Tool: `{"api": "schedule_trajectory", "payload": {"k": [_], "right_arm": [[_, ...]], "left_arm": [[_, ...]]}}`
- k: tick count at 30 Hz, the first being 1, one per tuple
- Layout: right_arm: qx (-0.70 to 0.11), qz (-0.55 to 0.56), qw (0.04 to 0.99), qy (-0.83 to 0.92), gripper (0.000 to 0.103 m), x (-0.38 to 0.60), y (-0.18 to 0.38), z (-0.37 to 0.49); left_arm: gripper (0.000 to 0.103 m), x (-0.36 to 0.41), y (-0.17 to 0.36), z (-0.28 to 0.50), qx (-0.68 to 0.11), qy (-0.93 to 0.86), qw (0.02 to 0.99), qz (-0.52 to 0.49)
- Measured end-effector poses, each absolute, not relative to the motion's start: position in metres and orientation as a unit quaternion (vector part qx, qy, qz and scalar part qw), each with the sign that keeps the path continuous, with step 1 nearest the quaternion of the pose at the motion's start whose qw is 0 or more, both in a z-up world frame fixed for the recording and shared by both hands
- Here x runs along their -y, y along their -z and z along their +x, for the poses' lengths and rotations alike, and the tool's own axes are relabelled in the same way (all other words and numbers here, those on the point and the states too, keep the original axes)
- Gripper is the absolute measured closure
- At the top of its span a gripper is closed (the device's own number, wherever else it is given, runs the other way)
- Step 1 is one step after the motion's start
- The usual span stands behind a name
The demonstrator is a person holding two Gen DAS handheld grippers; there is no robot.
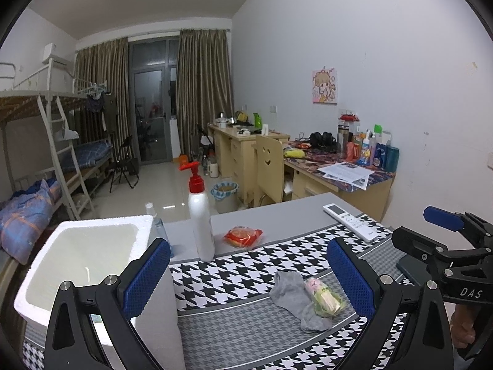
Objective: Organize soft objects
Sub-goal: 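Lower both tools toward the grey sock and yellow-green packet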
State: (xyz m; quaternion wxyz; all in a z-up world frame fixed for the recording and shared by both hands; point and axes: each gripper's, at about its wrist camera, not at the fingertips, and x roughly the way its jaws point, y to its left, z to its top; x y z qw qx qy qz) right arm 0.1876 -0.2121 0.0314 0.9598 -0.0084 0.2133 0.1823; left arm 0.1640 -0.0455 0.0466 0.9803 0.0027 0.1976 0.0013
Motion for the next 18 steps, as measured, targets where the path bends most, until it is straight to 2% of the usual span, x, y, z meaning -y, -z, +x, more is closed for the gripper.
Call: {"api": "schedule_trajectory", "payload": {"k": [18], "right_arm": [[-0.247, -0.015, 0.951, -0.188, 0.01, 0.215, -0.011, 0.2]], "left_arm": [[0.001, 0.054, -0.03, 0.178, -0.215, 0.007, 0.977, 0.014]]}}
